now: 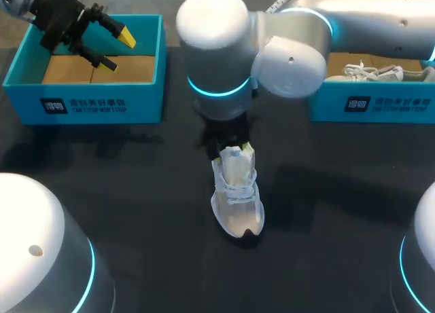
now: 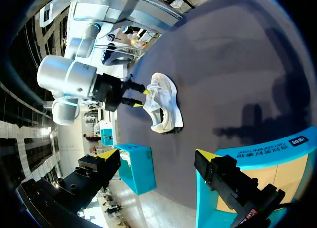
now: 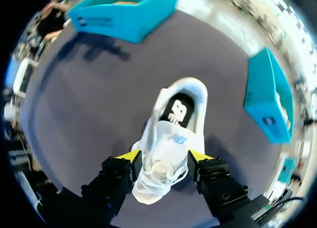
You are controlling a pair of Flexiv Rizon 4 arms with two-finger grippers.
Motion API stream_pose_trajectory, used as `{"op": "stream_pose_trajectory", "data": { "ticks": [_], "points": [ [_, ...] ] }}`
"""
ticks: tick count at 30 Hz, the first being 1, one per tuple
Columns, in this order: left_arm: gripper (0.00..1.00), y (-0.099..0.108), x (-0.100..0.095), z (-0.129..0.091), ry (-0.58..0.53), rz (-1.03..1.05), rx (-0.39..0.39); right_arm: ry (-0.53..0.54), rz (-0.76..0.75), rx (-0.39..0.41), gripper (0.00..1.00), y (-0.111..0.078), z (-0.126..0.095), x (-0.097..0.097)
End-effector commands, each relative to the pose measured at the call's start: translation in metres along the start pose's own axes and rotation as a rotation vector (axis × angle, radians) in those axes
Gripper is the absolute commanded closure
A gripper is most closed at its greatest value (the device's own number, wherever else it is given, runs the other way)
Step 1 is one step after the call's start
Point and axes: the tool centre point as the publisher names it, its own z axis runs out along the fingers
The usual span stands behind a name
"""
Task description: Take the shoe out of the shoebox, open the shoe tongue, remove and reinsert the insole, then place the shoe into the shoebox
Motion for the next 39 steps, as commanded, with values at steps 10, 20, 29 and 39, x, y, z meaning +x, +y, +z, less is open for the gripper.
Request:
{"op": "stream_pose_trajectory", "data": {
  "ticks": [10,20,29,39],
  "points": [
    [0.0,0.0,0.0,-0.001,0.002,0.001,0.002,-0.005,-0.646,-0.122,0.27,-0.003,-0.017,-0.001],
    [0.0,0.0,0.0,-0.001,0.002,0.001,0.002,-0.098,-0.957,-0.106,0.2,0.006,-0.015,0.003],
    [0.0,0.0,0.0,-0.001,0.002,0.001,0.002,-0.105,-0.951,-0.099,0.16,0.014,-0.016,-0.009],
    [0.0,0.0,0.0,-0.001,0.002,0.001,0.002,-0.097,-0.959,-0.093,0.0,0.01,-0.018,-0.012]
  ]
}}
